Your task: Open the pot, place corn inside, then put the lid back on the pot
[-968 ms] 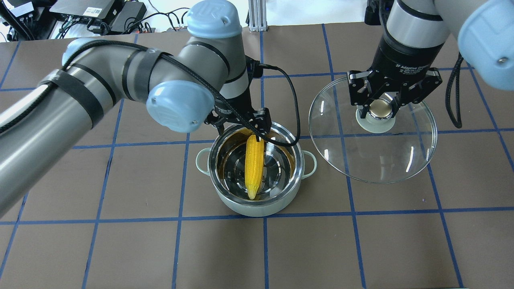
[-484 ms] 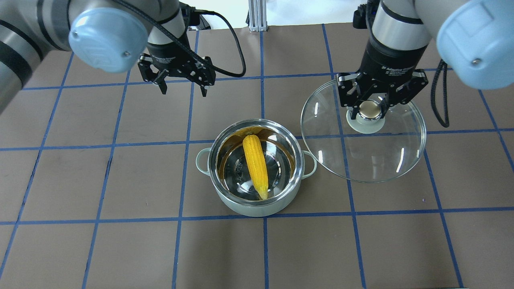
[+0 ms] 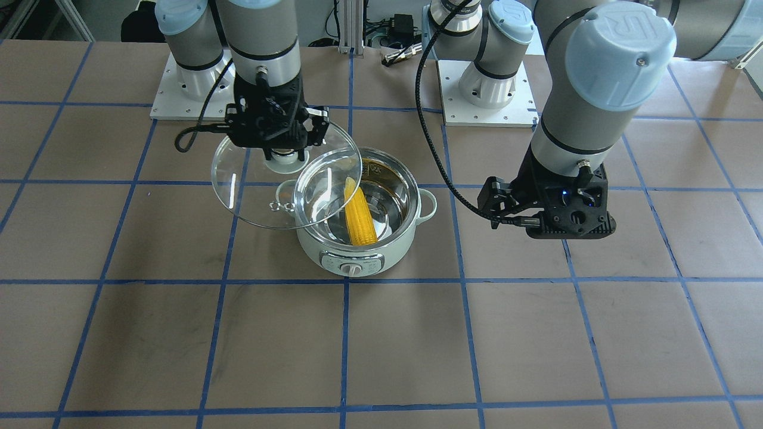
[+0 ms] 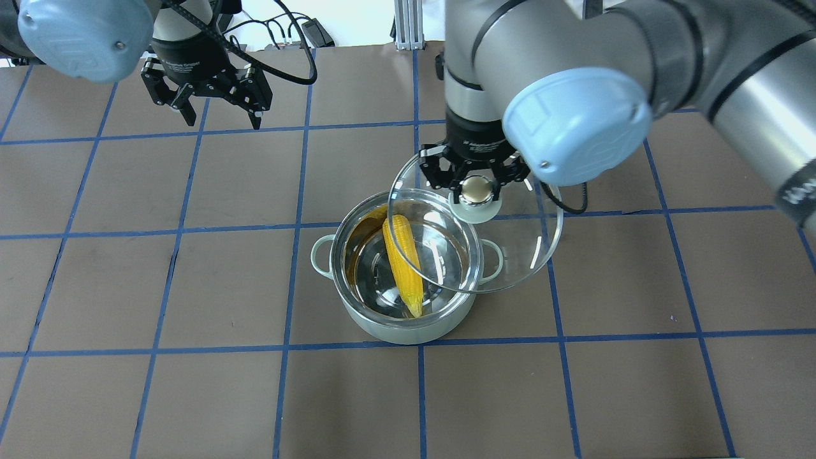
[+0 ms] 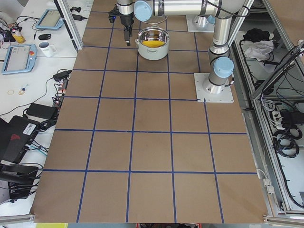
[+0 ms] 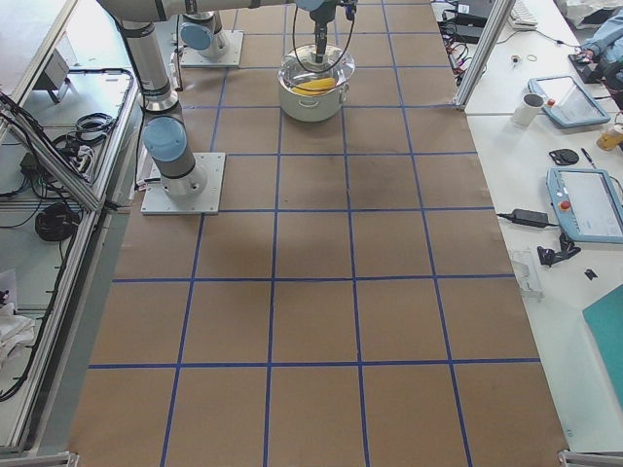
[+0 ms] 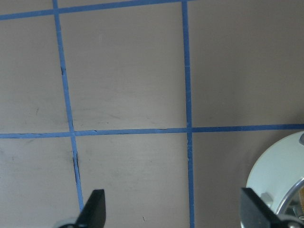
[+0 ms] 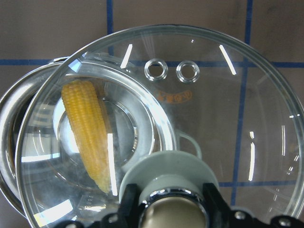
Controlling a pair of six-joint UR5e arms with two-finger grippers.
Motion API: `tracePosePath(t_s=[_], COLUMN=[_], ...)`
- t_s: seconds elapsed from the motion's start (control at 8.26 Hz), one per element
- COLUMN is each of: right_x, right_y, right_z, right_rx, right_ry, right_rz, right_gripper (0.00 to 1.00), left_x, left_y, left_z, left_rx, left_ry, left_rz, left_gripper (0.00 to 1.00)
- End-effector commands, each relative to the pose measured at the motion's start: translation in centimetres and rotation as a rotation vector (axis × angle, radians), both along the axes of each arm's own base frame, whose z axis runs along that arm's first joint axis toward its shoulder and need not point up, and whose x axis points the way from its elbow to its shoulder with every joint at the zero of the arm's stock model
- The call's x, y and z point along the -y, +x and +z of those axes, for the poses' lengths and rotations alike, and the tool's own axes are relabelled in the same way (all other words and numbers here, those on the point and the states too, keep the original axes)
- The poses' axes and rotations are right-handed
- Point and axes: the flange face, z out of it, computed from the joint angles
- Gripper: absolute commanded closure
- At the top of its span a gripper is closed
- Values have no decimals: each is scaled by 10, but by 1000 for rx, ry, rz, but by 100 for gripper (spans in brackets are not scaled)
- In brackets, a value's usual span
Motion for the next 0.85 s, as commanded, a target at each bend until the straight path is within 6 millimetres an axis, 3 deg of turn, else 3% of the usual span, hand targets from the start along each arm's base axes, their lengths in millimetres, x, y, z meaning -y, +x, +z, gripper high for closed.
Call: tracePosePath(t_s=[0.0,0.36,0.73], right_x=[4,-2,-9], right_y=[64,82,87], right_z=[-51,-72,-78], right_rx=[3,16,15], right_ry=[-5,21,34], right_rz=[-49,-51,-42], right_gripper=[65,67,68], left_x=[1,-19,-32], left_y=[20,11,0], left_z=[6,23,20], left_rx=[3,-60,-126], left_ry=[-12,-41,-33], left_rz=[26,38,37], left_gripper=[0,0,0])
